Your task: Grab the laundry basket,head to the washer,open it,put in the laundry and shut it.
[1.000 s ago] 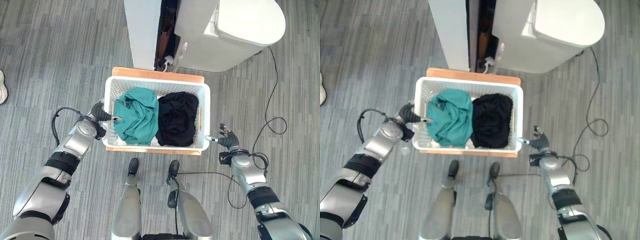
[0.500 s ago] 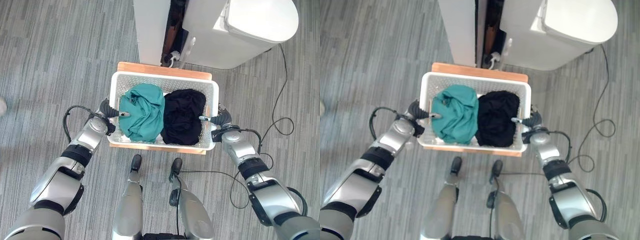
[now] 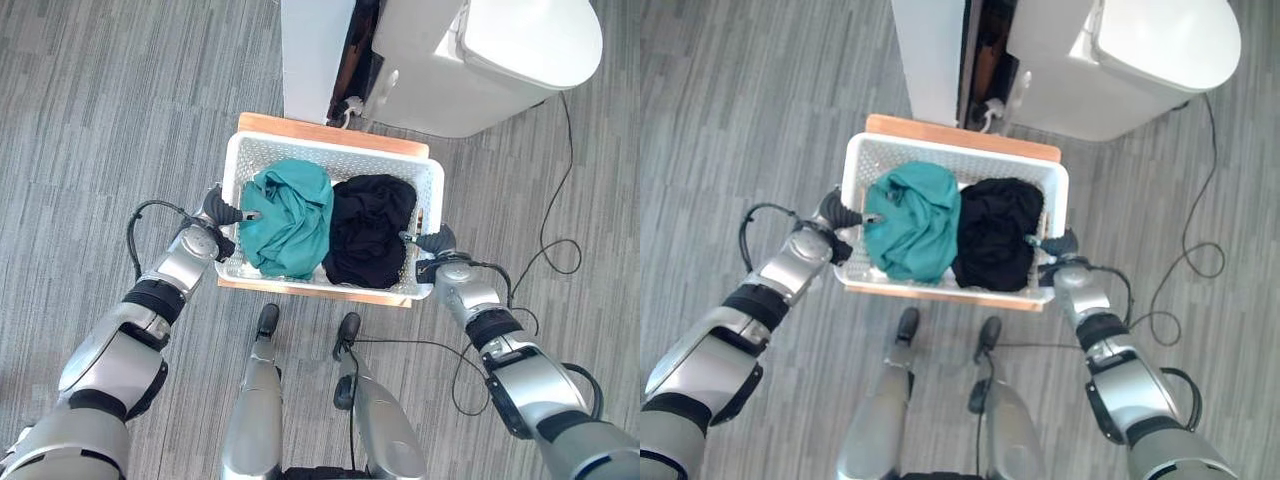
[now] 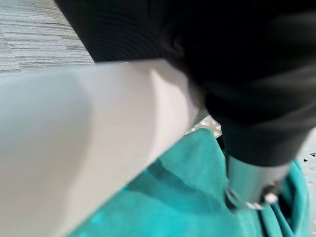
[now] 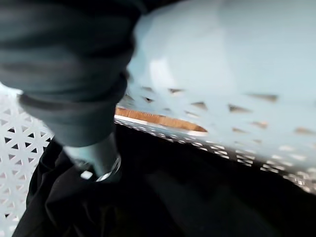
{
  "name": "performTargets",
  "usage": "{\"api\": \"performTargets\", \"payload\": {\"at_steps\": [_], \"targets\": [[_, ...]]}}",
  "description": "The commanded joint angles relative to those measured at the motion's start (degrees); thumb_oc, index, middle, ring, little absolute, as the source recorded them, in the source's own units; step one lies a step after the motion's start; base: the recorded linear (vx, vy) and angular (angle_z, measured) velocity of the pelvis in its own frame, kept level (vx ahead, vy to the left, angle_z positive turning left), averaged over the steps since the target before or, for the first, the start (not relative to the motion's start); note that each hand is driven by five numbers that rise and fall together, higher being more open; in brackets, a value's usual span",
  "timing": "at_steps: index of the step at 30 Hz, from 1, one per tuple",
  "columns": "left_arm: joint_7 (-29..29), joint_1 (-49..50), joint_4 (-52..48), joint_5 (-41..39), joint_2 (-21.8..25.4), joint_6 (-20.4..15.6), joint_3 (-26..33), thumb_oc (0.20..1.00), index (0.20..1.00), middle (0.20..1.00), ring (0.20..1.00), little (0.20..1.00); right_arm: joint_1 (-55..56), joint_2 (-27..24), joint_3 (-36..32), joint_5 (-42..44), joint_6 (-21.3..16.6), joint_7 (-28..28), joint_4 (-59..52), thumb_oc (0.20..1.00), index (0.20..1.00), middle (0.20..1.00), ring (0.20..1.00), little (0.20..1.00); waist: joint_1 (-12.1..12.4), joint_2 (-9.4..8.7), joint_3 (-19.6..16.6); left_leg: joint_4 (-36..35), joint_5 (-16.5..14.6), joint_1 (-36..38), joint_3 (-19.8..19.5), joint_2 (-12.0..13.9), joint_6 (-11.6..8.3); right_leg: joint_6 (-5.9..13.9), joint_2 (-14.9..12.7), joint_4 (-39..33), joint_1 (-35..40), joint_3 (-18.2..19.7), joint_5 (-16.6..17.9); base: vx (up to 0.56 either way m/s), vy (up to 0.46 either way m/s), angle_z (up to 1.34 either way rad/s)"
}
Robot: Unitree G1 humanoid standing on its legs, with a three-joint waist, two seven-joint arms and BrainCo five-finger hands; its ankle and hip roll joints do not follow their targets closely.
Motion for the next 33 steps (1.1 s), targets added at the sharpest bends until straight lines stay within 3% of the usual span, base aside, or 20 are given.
{"api": "performTargets", "payload": {"at_steps": [1, 4, 8, 15, 22, 23, 24, 25, 33], "targets": [[1.04, -5.31, 4.24, 0.73, -0.46, -1.93, -2.94, 0.200, 0.200, 0.200, 0.200, 0.200, 1.00, 2.01, 3.12, 2.86, 0.54, 1.68, 2.25, 0.200, 0.200, 0.200, 0.200, 0.200, 0.85, 3.00, 1.42, -9.81, 2.81, 2.82, 3.02, 1.53, 2.24, 6.63, -4.20, 4.44, 2.08, 3.03, -6.35, 0.00, 0.000, 0.00], [1.69, -5.02, 4.09, 1.43, -0.25, -2.09, -2.47, 0.200, 0.200, 0.200, 0.200, 0.200, 1.02, 1.85, 3.15, 2.54, 0.30, 1.28, 0.70, 0.200, 0.200, 0.200, 0.200, 0.200, 0.80, 2.72, 1.65, -9.75, 2.82, 2.46, 3.07, 1.58, 2.23, 6.64, -4.05, 4.23, 1.79, 3.12, -6.19, 0.00, 0.000, 0.00], [2.89, -1.27, -2.06, 4.06, 1.87, -2.60, 0.49, 0.200, 0.200, 0.200, 0.200, 0.200, 4.16, -0.52, 2.87, -0.95, -0.54, 1.31, -9.97, 0.200, 0.200, 0.200, 0.200, 0.200, 0.50, 1.80, 1.39, -9.82, 2.45, 2.06, 2.93, 1.75, 2.31, 6.66, -3.86, 3.44, 1.56, 3.23, -6.13, 0.00, 0.000, 0.00], [2.83, 5.90, -14.91, 9.42, 4.75, -2.11, 5.46, 0.200, 0.200, 0.200, 0.200, 0.200, 13.78, -5.63, -3.93, -6.42, -0.82, 1.00, -25.01, 0.200, 0.200, 0.200, 0.200, 0.200, -0.19, 1.64, -0.59, -9.82, 1.00, 3.71, 3.20, 1.39, 2.75, 6.78, -4.20, 3.80, 2.99, 2.99, -7.14, 0.00, 0.005, 0.00], [0.56, 9.36, -22.62, 12.77, 6.78, -1.63, 7.08, 0.200, 0.200, 0.200, 0.200, 0.200, 21.09, -8.94, -8.43, -6.32, -0.18, 3.91, -31.68, 0.200, 0.200, 0.200, 0.200, 0.200, -0.27, 1.20, -3.22, -9.13, -1.10, 7.29, 3.66, 1.04, 3.68, 7.10, -4.84, 5.12, 5.82, 3.49, -8.29, 0.06, 0.031, -0.01], [-2.41, 12.20, -27.51, 13.78, 8.46, -1.87, 7.71, 0.200, 0.200, 0.200, 0.200, 0.200, 25.60, -11.50, -11.28, -6.18, 0.30, 6.44, -34.35, 0.200, 0.200, 0.200, 0.200, 0.200, -0.45, 0.98, -5.54, -7.30, -3.25, 9.94, 3.97, 0.63, 4.31, 7.36, -5.51, 6.57, 8.09, 3.72, -9.13, 0.13, 0.055, -0.04], [-2.54, 12.55, -27.87, 13.85, 8.46, -1.68, 7.84, 0.200, 0.200, 0.200, 0.200, 0.200, 25.98, -11.54, -11.38, -6.21, 0.43, 6.52, -34.63, 0.200, 0.200, 0.200, 0.200, 0.200, -0.34, 1.01, -5.40, -7.17, -3.45, 10.26, 4.04, 0.58, 4.35, 7.41, -5.55, 6.59, 8.43, 3.77, -9.22, 0.22, 0.112, -0.18], [-5.03, 14.03, -30.63, 13.66, 9.57, -1.81, 7.59, 0.200, 0.200, 0.200, 0.200, 0.200, 28.13, -13.15, -12.63, -6.11, 1.24, 8.78, -35.12, 0.200, 0.200, 0.200, 0.200, 0.200, -0.67, 1.14, -7.50, -6.57, -4.51, 12.48, 4.19, 0.36, 4.71, 7.62, -5.87, 7.77, 10.03, 3.97, -9.82, 0.09, 0.059, -0.21], [-12.64, 14.33, -36.32, 13.77, 10.75, -1.04, 4.11, 0.200, 0.200, 0.200, 0.200, 0.200, 35.20, -19.42, -16.64, -7.03, 4.60, 16.66, -34.11, 0.200, 0.200, 0.200, 0.200, 0.200, -2.11, 2.65, -15.29, -8.87, -5.33, 21.69, 3.14, -0.88, 6.24, 8.78, -7.00, 14.19, 14.90, 4.30, -9.47, 0.13, 0.080, 0.02]]}}
